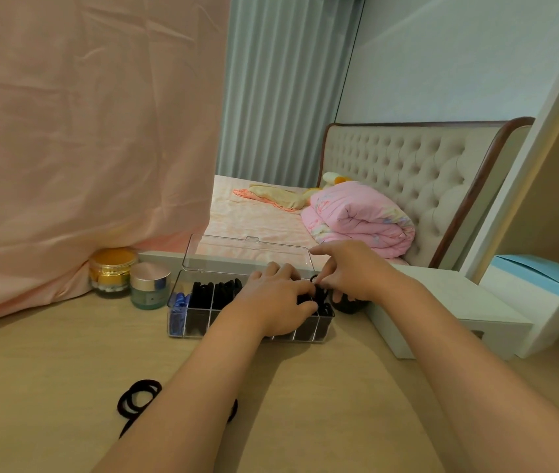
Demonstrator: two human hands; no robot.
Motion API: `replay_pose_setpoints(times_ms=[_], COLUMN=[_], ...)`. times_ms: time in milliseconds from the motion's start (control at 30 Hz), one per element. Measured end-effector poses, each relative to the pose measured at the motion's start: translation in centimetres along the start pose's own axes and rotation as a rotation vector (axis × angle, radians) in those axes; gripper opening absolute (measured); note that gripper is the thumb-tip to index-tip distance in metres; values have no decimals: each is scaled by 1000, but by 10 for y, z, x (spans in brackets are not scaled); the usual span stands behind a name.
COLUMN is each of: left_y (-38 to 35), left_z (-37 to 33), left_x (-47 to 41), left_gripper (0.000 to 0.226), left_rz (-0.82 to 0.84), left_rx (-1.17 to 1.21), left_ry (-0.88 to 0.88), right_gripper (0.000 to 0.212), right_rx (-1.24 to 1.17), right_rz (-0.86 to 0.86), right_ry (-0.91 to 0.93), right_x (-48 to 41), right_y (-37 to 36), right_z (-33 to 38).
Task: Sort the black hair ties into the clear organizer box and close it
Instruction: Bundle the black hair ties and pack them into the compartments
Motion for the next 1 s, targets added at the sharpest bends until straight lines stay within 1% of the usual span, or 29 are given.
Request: replay_pose_setpoints(times_ms=[100,167,200,233,267,333,400,467,533,600,667,767,833,900,1000], left_y=[-2,-1,0,1,1,2,4,8,12,15,14,12,9,4,-2], left_z=[-1,-1,-1,0,1,5,11,17,20,18,12,6,5,2,-4], left_x=[-1,0,0,-1,-1,-2,-1,1,3,4,6,6,4,3,2], left_gripper=[46,46,45,45,44,42,36,29,26,30,42,54,55,53,49], left_rz=[21,19,16,16,23,42,44,21,-14,-33,-21,-2,7,39,67], left_rx=[-20,0,13,31,54,122,237,341,377,343,255,176,156,102,42], left_ry=[3,7,8,10,14,26,55,102,126,110,77,31,23,19,4], right_gripper=[67,57,50,46,44,47,52,54,55,53,47,40,42,42,40], right_rx=[-103,-103,-93,-77,-66,-90,-85,19,128,145,164,215,238,224,107], right_rz=[-67,-192,-228,-216,-168,-79,-95,-142,-158,-155,-142,-60,8,34,-56], right_ry=[2,23,19,16,19,27,33,52,61,56,63,52,41,53,101], right_x=[8,15,19,22,25,33,43,50,52,49,45,42,41,40,42], right_y=[3,12,12,7,-2,-21,-27,-26,-25,-22,-25,-39,-44,-44,-36], right_z=[-6,-6,-7,-7,-7,-5,-4,-1,3,5,6,3,3,3,3])
Point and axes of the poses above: each hand's wrist, its own x-axis away from the middle knuckle, its own y-axis out of the back of the hand, z = x × y, the point moved 10 cm from there along -x, towards the middle knuckle, and after that the axes turned 1 degree about -x, right-handed, at the moved point
